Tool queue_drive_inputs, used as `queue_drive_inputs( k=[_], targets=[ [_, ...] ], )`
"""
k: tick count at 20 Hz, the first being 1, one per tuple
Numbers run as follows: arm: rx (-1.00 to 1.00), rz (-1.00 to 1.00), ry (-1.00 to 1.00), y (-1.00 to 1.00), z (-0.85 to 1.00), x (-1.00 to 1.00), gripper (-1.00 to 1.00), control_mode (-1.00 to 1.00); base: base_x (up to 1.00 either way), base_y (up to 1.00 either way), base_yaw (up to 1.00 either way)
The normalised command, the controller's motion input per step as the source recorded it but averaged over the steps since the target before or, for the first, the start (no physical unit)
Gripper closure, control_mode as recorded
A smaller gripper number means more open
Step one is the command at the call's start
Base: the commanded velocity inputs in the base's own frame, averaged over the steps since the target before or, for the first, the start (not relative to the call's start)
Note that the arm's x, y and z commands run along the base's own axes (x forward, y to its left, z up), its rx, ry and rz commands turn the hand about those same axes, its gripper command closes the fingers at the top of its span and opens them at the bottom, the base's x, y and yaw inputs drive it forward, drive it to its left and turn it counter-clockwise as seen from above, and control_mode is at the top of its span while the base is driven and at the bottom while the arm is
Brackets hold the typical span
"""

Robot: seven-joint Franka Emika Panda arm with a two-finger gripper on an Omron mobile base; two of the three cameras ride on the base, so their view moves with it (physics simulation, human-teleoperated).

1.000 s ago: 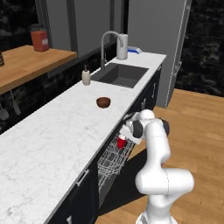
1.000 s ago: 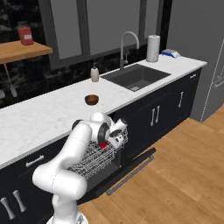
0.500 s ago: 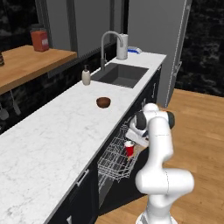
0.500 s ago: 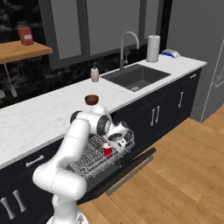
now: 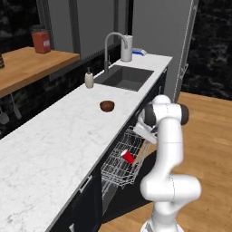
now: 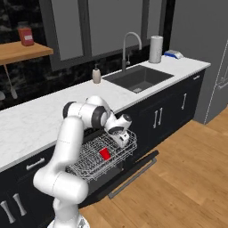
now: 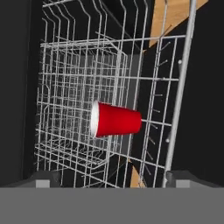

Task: Pick up the cup and bowl from the counter, place them in the dishwasher, and close the dishwasher door.

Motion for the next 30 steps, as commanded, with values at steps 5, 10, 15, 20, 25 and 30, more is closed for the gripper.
queue_drive_inputs(
  k=[5, 10, 15, 20, 25, 30],
  targets=[
    [0.05, 0.0, 0.0, -0.01, 1.0, -0.15, -1.0, -1.0, 0.0, 0.0, 0.0],
    [0.11, 0.0, 0.0, 0.0, 1.0, -0.02, -1.0, -1.0, 0.0, 0.0, 0.0],
    [0.12, 0.0, 0.0, 0.05, 1.0, 0.02, -1.0, -1.0, 0.0, 0.0, 0.0],
    [0.05, 0.0, 0.01, 0.7, 0.88, 0.75, -1.0, -1.0, 0.0, 0.0, 0.0],
    [-0.04, -0.07, 0.14, 0.71, 0.13, 0.96, -1.0, -1.0, 0.0, 0.0, 0.0],
    [-0.04, -0.07, 0.23, 0.13, -0.19, 0.99, -1.0, -1.0, 0.0, 0.0, 0.0]
  ],
)
